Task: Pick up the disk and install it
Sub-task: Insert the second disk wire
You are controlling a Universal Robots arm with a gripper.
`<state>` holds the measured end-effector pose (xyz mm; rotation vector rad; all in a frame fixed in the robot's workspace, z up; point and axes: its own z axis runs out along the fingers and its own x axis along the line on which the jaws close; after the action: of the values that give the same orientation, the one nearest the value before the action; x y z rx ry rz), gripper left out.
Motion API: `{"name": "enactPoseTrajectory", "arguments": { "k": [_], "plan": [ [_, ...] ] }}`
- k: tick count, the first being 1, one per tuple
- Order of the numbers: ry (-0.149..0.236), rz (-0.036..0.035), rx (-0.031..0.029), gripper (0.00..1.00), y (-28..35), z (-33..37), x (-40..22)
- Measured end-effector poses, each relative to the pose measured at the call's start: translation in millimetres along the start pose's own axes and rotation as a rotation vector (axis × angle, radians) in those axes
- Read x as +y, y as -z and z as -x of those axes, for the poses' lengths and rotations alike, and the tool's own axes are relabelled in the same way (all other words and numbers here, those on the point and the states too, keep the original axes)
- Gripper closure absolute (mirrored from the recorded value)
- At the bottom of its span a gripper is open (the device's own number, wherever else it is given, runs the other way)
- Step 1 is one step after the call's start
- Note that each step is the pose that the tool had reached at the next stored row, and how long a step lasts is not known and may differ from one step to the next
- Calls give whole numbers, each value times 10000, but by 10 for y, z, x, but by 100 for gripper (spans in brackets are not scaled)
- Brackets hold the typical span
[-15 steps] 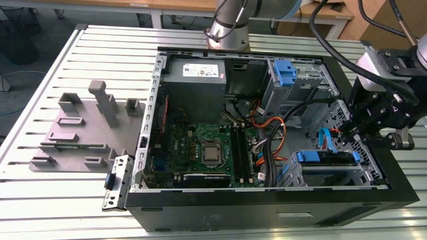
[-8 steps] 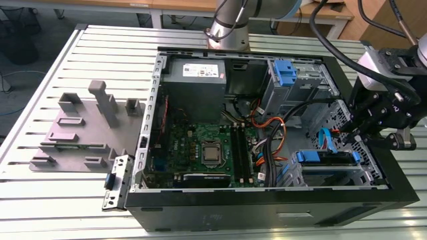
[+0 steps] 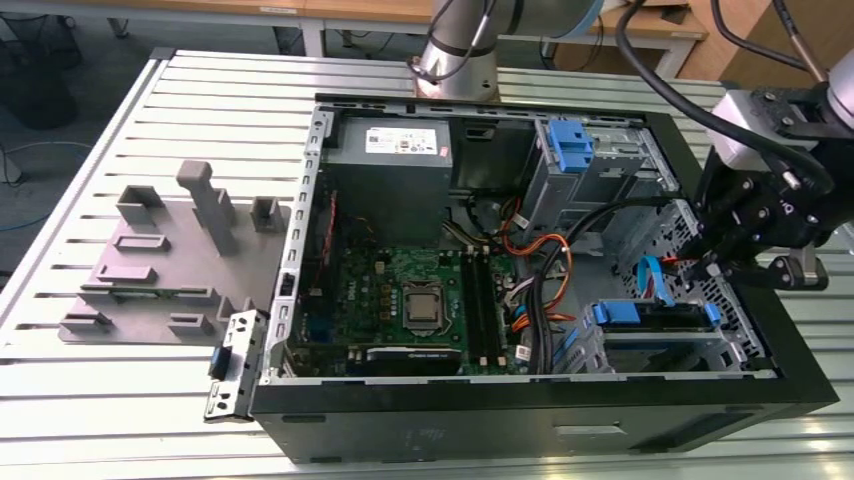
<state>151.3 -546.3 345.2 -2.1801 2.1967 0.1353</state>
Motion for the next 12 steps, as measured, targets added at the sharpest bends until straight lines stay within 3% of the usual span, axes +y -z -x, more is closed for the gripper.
{"name": "enactPoseTrajectory", "arguments": {
  "k": [6, 12],
  "plan": [
    [-1, 4, 29, 72, 49, 9, -1],
    [-2, 5, 73, 72, 50, 14, -61]
  ]
}}
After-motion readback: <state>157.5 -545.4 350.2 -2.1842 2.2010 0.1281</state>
